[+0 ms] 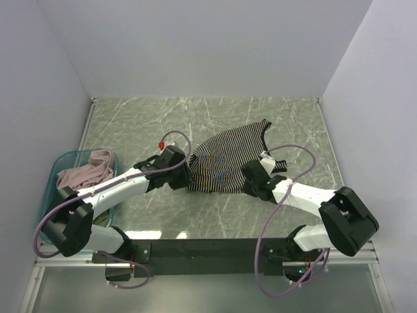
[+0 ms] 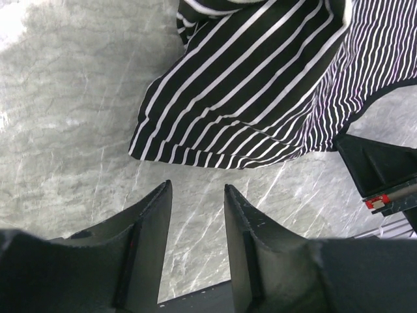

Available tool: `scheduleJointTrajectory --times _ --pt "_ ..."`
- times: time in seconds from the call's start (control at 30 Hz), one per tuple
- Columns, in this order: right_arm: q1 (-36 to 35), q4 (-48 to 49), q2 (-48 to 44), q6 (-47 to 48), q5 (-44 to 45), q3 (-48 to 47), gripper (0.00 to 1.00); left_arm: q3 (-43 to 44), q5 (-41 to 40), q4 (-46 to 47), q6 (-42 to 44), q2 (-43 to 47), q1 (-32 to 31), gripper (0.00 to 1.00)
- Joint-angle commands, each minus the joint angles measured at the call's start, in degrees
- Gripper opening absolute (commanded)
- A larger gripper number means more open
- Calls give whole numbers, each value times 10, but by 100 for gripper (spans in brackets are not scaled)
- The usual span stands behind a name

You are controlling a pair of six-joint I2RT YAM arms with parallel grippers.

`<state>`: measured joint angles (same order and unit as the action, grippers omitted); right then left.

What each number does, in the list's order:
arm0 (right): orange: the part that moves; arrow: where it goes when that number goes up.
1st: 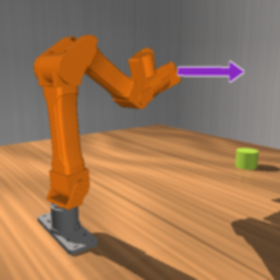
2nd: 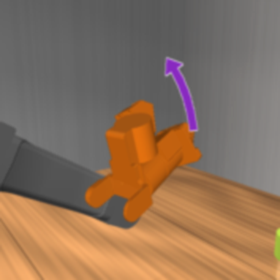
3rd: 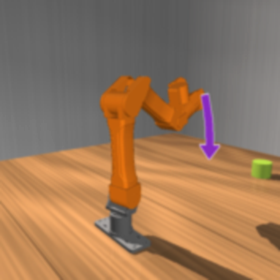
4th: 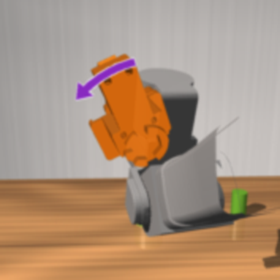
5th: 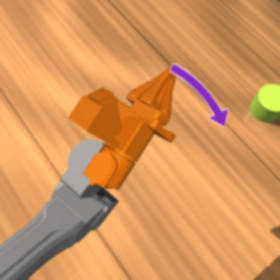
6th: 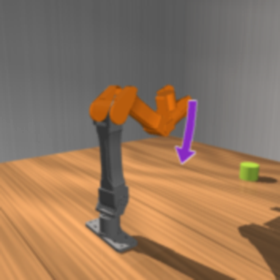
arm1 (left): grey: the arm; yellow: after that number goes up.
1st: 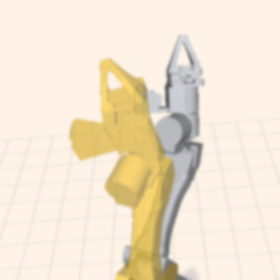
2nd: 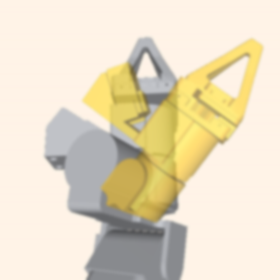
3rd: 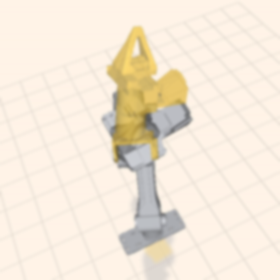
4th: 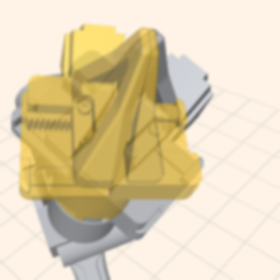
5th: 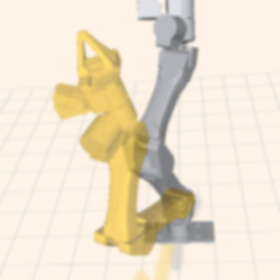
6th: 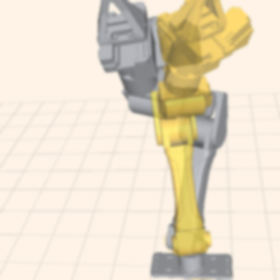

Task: Fold and stack the tank tops
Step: Flatten the tank top out

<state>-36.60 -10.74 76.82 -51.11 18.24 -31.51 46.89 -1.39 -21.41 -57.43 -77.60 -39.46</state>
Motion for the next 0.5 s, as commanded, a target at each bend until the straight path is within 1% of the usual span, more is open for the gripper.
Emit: scheduleJointTrajectory --times 0.0,0.07,0.1,0.17,0.23,0.37,0.47 --pt "-1 -43 -11 14 48 -42 0 10 -6 26 22 18 -2 44" --pt "3 -85 -41 31 72 -65 0 10 2 40 31 21 -2 45" --pt "6 -97 -53 39 89 -92 0 9 6 47 35 21 -2 46" --pt "24 -125 -84 69 97 -119 0 8 24 61 50 19 -2 46" --pt "40 -141 -100 97 104 -165 0 3 39 96 63 19 -3 47" --pt "79 -161 -105 134 108 -236 0 -1 62 138 80 12 -15 47" --pt "97 -168 -100 157 112 -269 0 8 70 161 86 -3 -33 47"
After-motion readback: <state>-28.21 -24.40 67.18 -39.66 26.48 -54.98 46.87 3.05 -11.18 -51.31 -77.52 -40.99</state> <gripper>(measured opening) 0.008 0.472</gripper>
